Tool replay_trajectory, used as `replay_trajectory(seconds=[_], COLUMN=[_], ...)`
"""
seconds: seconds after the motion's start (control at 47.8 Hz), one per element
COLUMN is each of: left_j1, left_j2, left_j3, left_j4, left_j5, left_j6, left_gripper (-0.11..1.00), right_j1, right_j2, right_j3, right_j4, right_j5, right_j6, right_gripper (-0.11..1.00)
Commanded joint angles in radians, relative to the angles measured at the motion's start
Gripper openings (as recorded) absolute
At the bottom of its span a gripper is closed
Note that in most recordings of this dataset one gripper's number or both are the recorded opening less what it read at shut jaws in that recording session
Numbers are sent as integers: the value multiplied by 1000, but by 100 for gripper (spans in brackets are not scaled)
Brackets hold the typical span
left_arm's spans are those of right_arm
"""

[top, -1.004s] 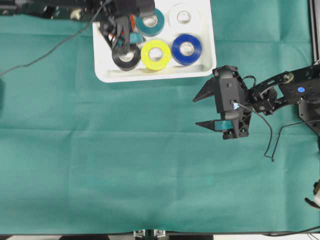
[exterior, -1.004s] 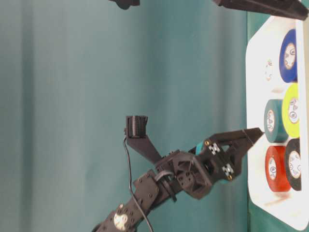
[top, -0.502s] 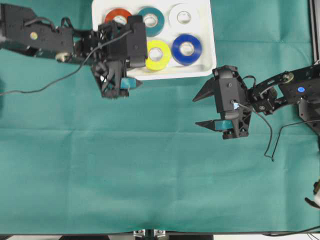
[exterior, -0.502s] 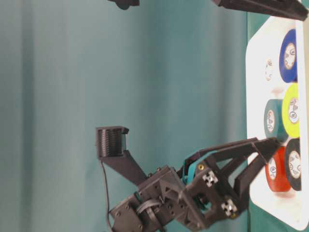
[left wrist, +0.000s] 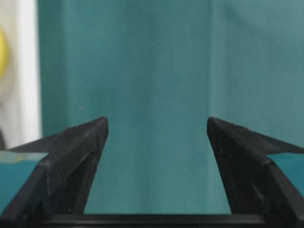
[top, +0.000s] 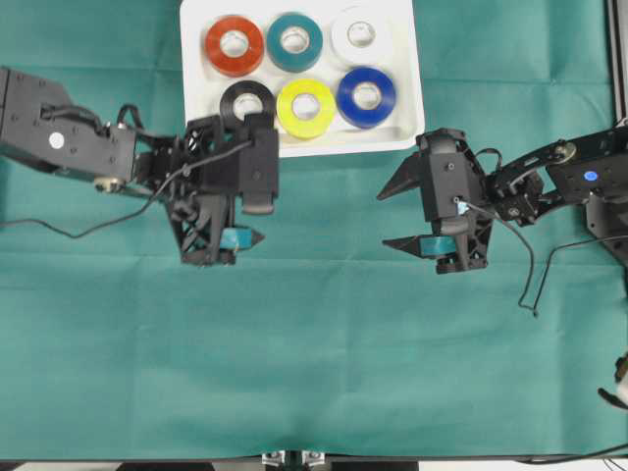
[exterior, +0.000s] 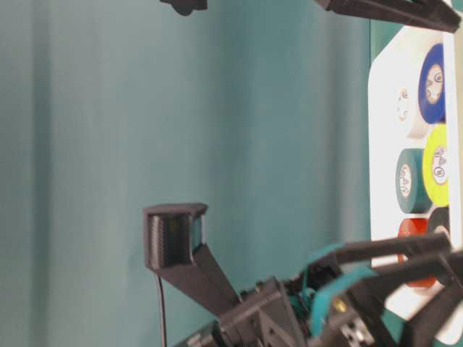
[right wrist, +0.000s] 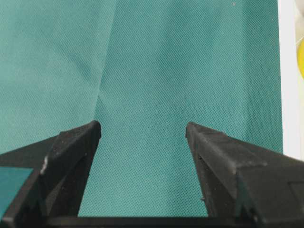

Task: Put the tape alternately from left to right into the white case.
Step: 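Withdraw the left gripper from the tray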

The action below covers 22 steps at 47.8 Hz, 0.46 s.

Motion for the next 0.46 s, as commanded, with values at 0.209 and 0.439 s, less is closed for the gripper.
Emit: replay_trajectory(seconds=[0.209,0.439], left_j1=[-12,-12], left_j2=[-61,-100], left_j3=[23,44], left_j4=[-2,-2], left_j5=[-5,-5], left_j6=[-26,-26], left_gripper=[40,40], right_j1=[2,2], right_j2=[-8,-14], right_j3=[-20,-23], right_j4=[3,3], right_j5=[-6,2], right_j6=[2,2], right_gripper=[79,80])
